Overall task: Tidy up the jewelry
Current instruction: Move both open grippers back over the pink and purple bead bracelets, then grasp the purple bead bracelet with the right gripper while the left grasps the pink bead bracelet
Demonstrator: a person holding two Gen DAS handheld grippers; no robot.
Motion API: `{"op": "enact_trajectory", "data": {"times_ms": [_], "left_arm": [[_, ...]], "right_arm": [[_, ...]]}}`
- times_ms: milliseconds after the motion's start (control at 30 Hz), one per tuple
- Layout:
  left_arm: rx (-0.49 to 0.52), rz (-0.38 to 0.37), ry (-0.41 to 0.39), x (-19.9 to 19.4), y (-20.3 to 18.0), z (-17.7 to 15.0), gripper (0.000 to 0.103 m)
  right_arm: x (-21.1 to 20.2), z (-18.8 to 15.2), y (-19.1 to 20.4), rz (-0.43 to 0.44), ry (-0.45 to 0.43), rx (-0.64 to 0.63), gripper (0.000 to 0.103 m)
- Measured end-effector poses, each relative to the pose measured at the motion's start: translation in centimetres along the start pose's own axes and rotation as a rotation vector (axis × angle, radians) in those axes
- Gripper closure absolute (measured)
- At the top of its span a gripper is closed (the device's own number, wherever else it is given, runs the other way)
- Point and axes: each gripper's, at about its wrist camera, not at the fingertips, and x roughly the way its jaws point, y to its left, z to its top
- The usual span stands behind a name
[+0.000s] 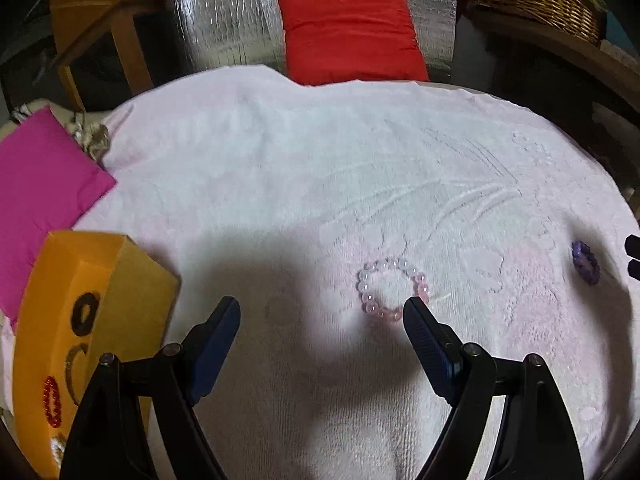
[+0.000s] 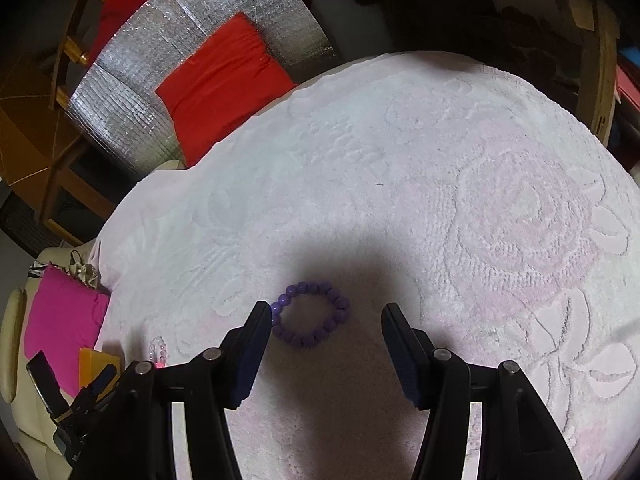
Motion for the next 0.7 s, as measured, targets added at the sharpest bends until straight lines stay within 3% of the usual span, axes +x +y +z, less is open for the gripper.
{"op": "enact_trajectory", "data": {"times_ms": [267,633,700], "left_arm": [[-0.046,-0.128,0.027,0.4,0.7,-0.3,0.019],[0.033,-0.169,0.013,1.1,-2.2,-0.1,0.019],[0.028,-0.178,0.021,1.3,-2.1,-0.2,0.019]], "right_arm": [[-0.2,0.0,-0.2,-0.001,-0.003,0.011,0.042],[0.5,0.3,-1.0,0.046,0.018,0.042,0.042],[0.9,0.5,-0.9,0.052,0.022,0.043,0.046]]}}
